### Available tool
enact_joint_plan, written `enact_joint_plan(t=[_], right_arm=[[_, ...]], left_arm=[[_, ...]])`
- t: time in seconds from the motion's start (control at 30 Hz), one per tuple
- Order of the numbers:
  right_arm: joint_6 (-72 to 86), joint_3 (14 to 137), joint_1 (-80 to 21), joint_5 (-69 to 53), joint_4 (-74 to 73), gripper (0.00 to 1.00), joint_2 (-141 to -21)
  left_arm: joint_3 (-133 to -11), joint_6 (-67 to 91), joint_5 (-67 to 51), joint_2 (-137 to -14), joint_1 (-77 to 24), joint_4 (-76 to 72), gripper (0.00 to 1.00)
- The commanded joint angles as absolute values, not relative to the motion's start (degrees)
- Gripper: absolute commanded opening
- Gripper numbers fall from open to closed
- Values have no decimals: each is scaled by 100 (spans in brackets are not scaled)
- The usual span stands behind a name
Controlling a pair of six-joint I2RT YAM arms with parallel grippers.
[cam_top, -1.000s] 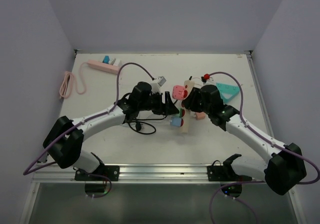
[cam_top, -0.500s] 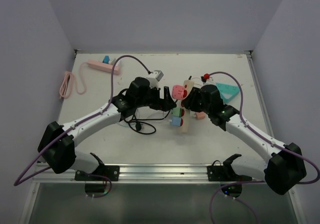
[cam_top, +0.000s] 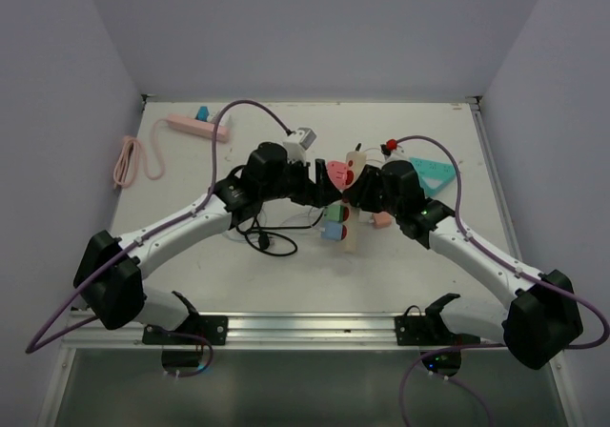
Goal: Pull the plug off the socket
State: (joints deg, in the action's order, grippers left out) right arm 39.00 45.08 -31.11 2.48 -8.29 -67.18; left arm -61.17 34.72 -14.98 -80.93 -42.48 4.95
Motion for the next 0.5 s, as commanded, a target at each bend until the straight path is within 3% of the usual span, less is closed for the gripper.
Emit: enact_joint_plan(t=[0.0, 0.47], right_arm=[[3999, 4887, -3129, 97, -202, 0, -6636], [4043, 4887, -3129, 141, -106, 0, -6592]], left_arm=[[-6065, 3708, -1626, -8200, -4280, 106, 78], [-5766, 3999, -2021, -8604, -4324, -35, 69]])
